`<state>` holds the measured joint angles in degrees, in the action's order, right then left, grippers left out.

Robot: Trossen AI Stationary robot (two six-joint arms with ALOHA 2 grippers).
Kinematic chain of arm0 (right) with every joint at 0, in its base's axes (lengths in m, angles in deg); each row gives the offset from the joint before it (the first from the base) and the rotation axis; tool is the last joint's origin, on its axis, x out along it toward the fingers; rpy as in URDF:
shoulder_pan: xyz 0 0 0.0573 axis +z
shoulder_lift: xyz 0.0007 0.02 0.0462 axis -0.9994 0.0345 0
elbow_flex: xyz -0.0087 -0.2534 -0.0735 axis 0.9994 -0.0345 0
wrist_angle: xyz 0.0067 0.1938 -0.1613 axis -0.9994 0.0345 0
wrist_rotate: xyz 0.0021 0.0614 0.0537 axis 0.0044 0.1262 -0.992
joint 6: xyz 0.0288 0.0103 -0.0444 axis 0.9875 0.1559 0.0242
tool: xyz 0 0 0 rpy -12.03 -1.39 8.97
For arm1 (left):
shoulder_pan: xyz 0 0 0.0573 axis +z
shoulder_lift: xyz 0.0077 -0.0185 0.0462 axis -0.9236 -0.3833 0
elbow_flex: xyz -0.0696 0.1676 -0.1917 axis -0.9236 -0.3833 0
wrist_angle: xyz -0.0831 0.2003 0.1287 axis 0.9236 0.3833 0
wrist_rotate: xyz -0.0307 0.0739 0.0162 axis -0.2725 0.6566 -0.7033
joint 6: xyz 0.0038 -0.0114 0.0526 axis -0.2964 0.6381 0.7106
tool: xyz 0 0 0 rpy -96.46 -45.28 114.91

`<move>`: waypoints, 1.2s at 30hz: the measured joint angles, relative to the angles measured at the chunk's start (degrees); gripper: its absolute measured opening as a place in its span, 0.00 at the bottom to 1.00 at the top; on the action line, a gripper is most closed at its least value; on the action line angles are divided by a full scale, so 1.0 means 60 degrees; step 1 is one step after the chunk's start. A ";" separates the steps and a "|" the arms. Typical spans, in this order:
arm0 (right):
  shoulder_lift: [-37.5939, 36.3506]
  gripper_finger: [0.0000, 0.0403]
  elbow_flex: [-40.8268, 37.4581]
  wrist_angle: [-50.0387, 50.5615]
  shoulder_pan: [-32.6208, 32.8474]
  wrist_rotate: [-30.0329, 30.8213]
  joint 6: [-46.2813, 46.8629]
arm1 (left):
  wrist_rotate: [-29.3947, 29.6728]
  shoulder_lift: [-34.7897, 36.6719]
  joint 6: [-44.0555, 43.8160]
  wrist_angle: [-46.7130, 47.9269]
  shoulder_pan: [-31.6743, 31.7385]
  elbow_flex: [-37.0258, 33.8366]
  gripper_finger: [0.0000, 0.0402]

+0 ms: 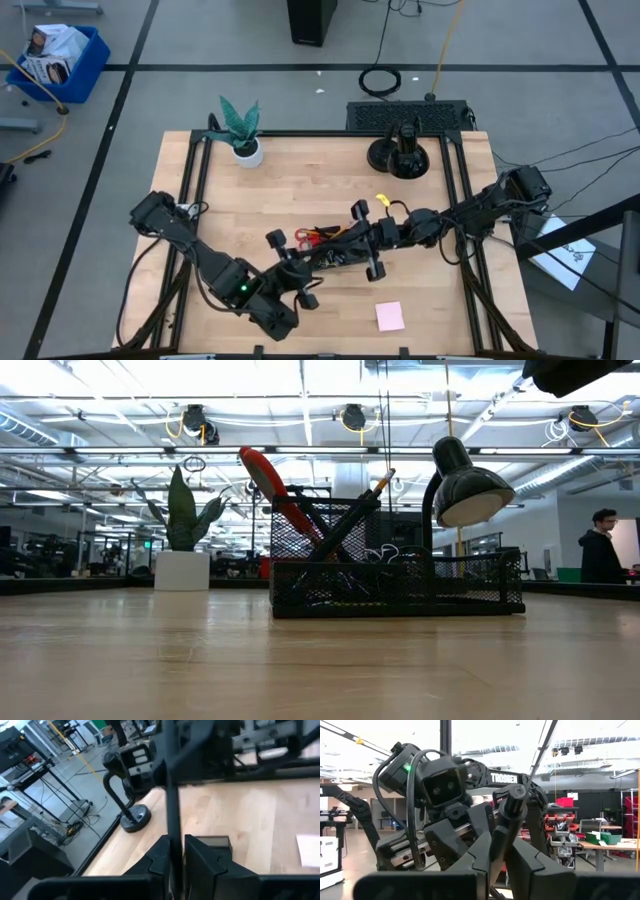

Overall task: Pick and place office supplies into organizer
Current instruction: Put the black pen into the black desk organizer

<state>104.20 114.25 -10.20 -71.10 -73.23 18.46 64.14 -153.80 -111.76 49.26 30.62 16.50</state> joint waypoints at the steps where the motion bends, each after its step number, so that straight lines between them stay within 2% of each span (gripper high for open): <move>1: 0.0000 0.07 -0.0003 -0.0027 0.0000 0.0042 0.0000 | 0.0016 0.0000 0.0019 0.0053 -0.0046 0.0000 0.15; 5: -0.0015 0.07 -0.0003 -0.0057 -0.0033 0.0481 -0.0036 | -0.0168 -0.0004 0.0008 0.0168 -0.0199 0.0000 0.20; 14: -0.0015 0.07 -0.0003 -0.0038 -0.0018 0.0569 -0.0080 | -0.0123 -0.0004 0.0154 0.0256 -0.0347 0.0000 0.31; 19: -0.0015 0.07 -0.0003 -0.0059 -0.0011 0.0580 -0.0080 | -0.0133 -0.0004 -0.0278 0.0911 -0.0461 0.0000 0.38; 24: -0.0015 0.07 -0.0003 -0.0004 -0.0011 0.0933 -0.0313 | -0.0142 -0.0004 -0.1558 0.2216 -0.0715 0.0000 0.40; 30: -0.0200 0.07 -0.0003 -0.0059 -0.0033 0.1070 -0.0713 | -0.0515 -0.0004 -0.3699 0.3977 -0.1187 0.0000 0.36; 36: -0.0894 0.07 0.0001 -0.0267 0.0068 0.0081 -0.0992 | -0.1212 -0.0004 -0.5529 0.5220 -0.1506 0.0000 0.33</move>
<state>98.84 114.25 -11.80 -70.69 -72.74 12.51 56.87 -153.82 -144.93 80.58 21.58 16.50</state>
